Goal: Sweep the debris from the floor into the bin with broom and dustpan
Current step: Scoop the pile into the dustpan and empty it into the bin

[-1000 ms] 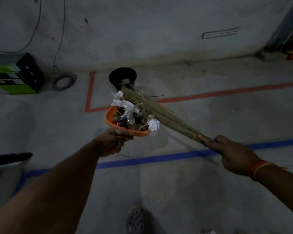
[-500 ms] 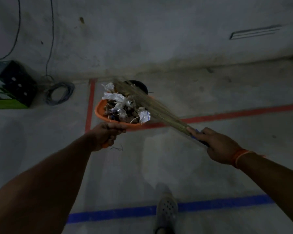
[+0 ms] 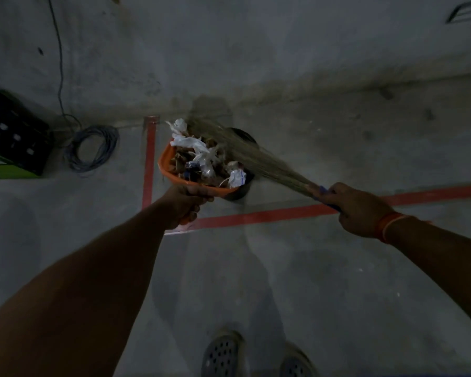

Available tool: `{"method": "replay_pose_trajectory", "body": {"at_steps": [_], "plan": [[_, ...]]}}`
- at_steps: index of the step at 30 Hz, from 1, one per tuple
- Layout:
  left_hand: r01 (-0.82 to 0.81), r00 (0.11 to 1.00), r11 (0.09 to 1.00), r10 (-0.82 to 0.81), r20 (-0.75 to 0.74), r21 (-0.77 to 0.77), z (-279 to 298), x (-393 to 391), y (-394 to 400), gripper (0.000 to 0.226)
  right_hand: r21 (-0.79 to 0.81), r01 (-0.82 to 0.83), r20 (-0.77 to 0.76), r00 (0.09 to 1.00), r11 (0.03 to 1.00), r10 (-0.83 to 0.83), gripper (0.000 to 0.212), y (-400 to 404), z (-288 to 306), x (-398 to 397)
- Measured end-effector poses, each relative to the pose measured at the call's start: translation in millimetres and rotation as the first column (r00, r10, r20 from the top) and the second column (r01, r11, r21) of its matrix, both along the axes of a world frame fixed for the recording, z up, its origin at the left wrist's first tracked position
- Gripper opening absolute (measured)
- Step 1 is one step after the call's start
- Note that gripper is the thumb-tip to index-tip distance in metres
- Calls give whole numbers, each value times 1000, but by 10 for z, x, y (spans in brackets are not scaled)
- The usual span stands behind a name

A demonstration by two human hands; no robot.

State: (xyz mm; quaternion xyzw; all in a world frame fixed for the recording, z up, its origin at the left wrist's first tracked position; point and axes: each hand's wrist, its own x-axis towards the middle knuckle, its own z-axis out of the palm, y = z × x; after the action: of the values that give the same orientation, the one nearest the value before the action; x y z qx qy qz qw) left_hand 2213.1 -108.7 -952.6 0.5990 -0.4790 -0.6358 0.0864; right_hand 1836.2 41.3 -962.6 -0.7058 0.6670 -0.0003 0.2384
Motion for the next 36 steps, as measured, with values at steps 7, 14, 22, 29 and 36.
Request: {"method": "replay_pose_trajectory", "body": {"at_steps": [7,14,22,29,36], "plan": [[15,999,1000,-16,47,17,-206,86,-357,36,71,35,159,986,997,-46,97,-210,-166,178],[81,990,995,-87,112,56,-287,133,-474,26,96,46,116,992,994,-57,89,-241,-308,208],[50,980,995,-65,190,81,-373,151,-662,32,119,96,-10,995,988,-96,84,-236,-406,273],[-1,940,986,-56,336,168,-200,-49,-936,5,138,152,-53,988,979,-146,82,-263,-245,388],[207,872,965,-256,416,160,-82,-112,-1084,26,100,183,-79,981,978,-175,81,-162,22,328]]}}
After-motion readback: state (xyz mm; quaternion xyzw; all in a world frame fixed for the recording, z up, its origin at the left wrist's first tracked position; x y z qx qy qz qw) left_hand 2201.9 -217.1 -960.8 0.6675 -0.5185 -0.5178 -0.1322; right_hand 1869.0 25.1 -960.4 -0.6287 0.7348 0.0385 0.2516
